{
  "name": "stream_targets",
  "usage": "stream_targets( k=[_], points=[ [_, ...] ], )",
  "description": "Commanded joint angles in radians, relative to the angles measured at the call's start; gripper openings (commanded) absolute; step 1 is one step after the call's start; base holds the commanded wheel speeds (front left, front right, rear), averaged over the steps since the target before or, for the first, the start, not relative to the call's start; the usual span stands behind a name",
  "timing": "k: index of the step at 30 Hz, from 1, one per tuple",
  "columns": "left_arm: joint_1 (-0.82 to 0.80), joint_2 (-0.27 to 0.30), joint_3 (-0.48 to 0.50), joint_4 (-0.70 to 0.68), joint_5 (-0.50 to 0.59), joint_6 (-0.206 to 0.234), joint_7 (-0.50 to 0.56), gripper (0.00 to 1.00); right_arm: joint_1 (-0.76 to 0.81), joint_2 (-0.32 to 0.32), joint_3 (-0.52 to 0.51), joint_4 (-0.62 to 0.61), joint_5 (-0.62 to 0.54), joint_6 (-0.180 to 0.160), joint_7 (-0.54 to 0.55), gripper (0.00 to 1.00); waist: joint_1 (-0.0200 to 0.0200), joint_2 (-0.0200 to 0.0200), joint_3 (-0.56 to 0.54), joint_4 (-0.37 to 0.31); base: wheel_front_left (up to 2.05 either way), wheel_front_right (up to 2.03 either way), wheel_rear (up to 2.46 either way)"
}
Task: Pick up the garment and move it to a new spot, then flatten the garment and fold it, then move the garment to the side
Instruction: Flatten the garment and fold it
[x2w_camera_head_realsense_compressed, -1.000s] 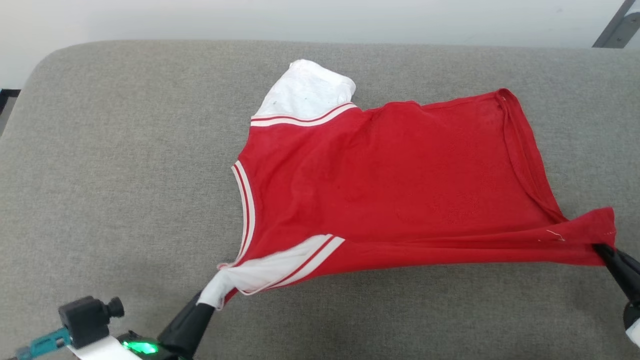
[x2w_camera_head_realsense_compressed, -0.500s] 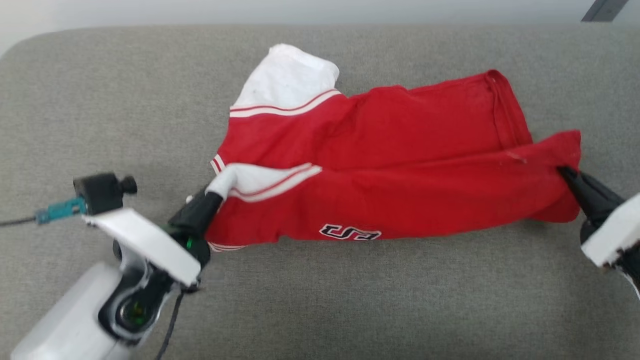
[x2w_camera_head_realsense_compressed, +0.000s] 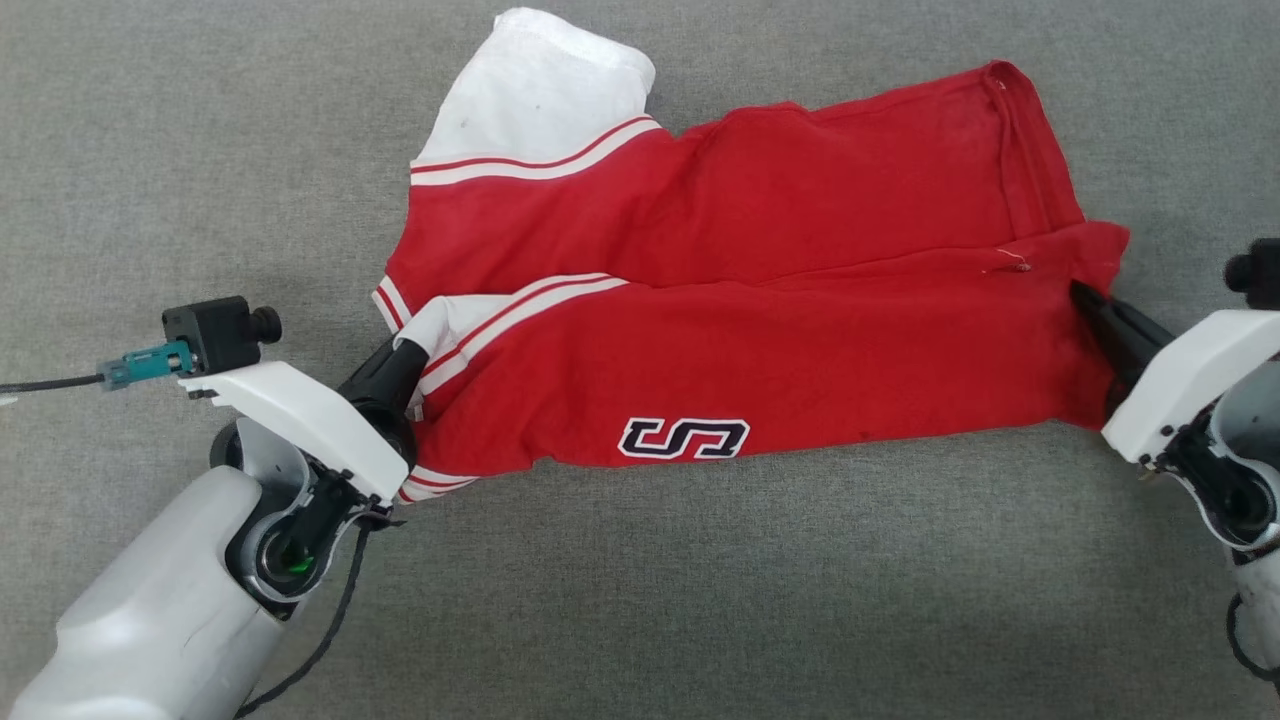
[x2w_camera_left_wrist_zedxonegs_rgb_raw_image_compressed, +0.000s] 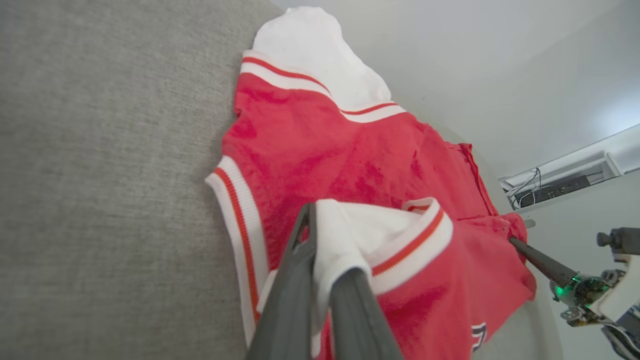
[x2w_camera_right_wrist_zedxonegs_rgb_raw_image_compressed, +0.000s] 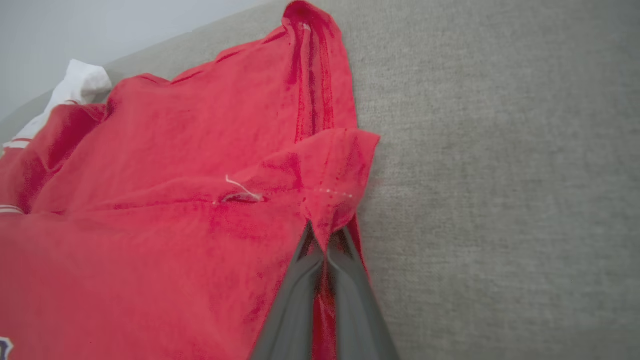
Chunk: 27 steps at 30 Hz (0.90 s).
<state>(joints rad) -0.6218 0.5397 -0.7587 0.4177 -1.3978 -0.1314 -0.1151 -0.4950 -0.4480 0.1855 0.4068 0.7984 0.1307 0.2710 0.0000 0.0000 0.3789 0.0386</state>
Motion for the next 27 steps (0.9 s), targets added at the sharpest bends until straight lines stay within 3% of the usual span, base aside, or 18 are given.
stream_targets(
  k=[1,2,3,4,11,14,18,23,27],
  points=[
    [-0.023,0.007,-0.014,0.017,0.022,0.002,-0.014,0.00,-0.020,-0.003,0.022,0.017,-0.002,0.000,-0.014,0.00,0.0000,0.0000,0.001,-0.001,0.00,0.00,0.00],
    [-0.032,0.012,-0.027,0.028,0.036,0.002,-0.026,0.29,-0.028,-0.007,0.036,0.027,-0.002,0.000,-0.021,0.22,0.0000,0.0000,0.001,0.000,0.00,0.00,0.00],
    [-0.041,0.020,-0.040,0.039,0.053,0.002,-0.040,0.61,-0.033,-0.011,0.050,0.034,-0.001,0.000,-0.033,0.68,0.0000,0.0000,-0.002,0.000,0.00,0.00,0.00],
    [-0.047,0.024,-0.053,0.045,0.066,0.002,-0.051,1.00,-0.034,-0.019,0.061,0.039,-0.001,0.000,-0.048,1.00,0.0000,0.0000,-0.005,0.001,0.00,0.00,0.00],
    [-0.101,0.121,-0.144,0.079,0.227,0.002,-0.114,1.00,0.005,-0.071,0.107,0.026,-0.003,0.000,-0.140,1.00,0.0000,0.0000,-0.057,0.009,0.00,0.00,0.00],
    [-0.104,0.158,-0.165,0.047,0.260,0.010,-0.085,1.00,0.032,-0.085,0.099,0.004,0.006,0.000,-0.165,1.00,0.0000,0.0000,-0.077,0.012,0.00,0.00,0.00],
    [-0.075,0.202,-0.198,-0.024,0.235,0.025,0.029,1.00,0.056,-0.087,0.090,-0.019,0.007,0.000,-0.173,1.00,0.0000,0.0000,-0.089,0.011,0.00,0.00,0.00],
    [-0.032,0.270,-0.252,-0.172,0.137,0.062,0.277,1.00,0.077,-0.072,0.078,-0.050,-0.004,0.000,-0.164,1.00,0.0000,0.0000,-0.091,-0.002,0.00,0.00,0.00],
    [-0.012,0.291,-0.274,-0.229,0.081,0.104,0.388,1.00,0.073,-0.053,0.073,-0.064,-0.011,0.000,-0.159,1.00,0.0000,0.0000,-0.077,-0.021,0.00,0.00,0.00]
  ],
)
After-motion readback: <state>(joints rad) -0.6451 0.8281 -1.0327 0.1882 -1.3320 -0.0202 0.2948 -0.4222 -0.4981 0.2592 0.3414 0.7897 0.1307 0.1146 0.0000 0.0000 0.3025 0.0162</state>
